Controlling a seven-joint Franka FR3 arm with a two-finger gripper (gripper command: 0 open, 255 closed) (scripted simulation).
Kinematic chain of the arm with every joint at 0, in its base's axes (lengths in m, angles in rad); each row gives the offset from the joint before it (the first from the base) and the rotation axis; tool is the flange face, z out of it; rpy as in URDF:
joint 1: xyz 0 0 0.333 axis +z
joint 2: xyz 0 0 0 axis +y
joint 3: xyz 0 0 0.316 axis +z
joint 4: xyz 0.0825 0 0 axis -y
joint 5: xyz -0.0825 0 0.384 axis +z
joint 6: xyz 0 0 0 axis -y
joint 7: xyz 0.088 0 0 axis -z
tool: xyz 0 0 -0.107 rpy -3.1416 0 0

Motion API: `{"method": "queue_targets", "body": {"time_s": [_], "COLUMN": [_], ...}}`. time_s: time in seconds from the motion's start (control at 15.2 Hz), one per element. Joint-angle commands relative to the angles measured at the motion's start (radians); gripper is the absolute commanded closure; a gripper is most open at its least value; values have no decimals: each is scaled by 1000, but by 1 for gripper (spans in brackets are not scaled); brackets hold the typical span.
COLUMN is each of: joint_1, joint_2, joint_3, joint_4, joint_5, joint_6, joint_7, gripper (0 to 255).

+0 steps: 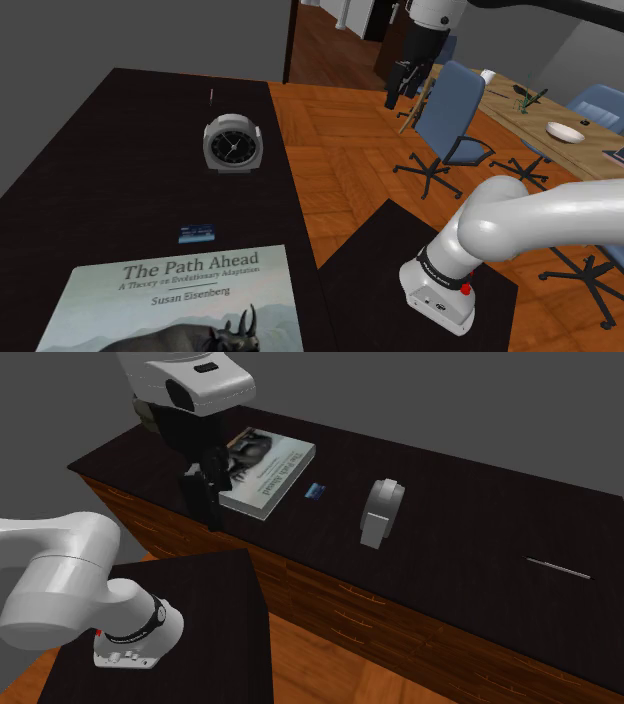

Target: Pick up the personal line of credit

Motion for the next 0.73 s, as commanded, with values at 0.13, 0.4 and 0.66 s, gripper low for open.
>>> {"method": "queue_targets", "body": {"time_s": [0.13, 0.4, 0.66], "joint_1": [20, 60, 102], "joint_2": [9, 44, 103], "joint_3": [0, 3, 9], "joint_4": [-51, -138, -205], "joint_5": [15, 45, 76], "joint_6": [84, 254, 427], "joint_7": [-18, -58, -101], "gripper": [0, 0, 0]}}
